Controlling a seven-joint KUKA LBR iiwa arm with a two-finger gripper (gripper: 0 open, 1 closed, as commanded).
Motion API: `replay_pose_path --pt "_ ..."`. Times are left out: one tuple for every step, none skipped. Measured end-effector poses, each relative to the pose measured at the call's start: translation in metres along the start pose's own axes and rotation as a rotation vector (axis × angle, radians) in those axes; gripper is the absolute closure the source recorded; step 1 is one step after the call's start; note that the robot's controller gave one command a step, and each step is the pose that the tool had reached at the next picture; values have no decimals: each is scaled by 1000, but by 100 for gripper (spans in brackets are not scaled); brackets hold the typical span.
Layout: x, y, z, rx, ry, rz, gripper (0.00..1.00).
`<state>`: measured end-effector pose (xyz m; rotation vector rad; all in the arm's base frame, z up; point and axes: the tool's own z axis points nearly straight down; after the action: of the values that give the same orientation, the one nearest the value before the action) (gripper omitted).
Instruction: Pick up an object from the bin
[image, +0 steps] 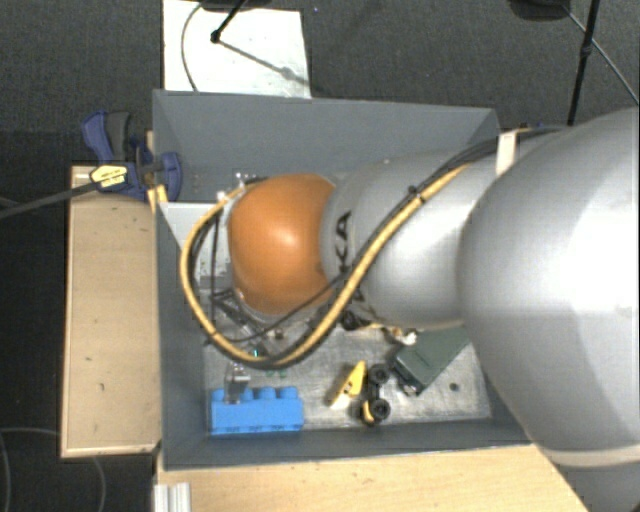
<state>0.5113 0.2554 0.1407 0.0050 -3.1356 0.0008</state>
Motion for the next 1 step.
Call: replay_pose_path --pt "-2 -1 -4 -2 -7 6 0"
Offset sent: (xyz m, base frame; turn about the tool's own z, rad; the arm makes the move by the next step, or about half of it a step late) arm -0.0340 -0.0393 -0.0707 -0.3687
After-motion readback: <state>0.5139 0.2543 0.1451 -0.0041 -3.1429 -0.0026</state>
